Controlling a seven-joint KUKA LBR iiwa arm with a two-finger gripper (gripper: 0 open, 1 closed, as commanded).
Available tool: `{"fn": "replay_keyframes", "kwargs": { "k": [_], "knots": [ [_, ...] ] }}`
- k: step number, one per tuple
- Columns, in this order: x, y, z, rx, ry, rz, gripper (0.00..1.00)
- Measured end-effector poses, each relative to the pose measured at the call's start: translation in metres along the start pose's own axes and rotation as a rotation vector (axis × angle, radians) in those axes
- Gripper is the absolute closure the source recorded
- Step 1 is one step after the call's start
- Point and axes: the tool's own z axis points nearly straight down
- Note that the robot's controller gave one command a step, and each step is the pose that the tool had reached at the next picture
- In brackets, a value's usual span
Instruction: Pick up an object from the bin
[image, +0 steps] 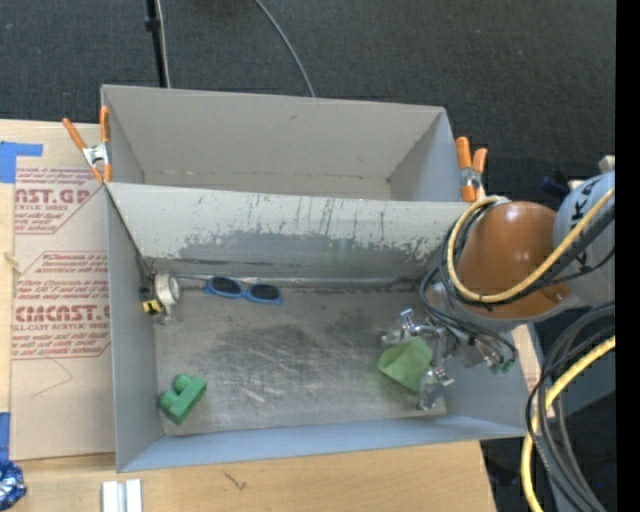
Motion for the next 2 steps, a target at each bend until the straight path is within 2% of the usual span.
{"fn": "replay_keyframes", "kwargs": {
  "k": [1, 2],
  "knots": [
    [0.0192, -0.0161, -0.0013, -0.003, -0.002, 0.021, 0.0],
    [0.0167, -0.0118, -0.0027, -0.011, -0.002, 0.018, 1.0]
  ]
}}
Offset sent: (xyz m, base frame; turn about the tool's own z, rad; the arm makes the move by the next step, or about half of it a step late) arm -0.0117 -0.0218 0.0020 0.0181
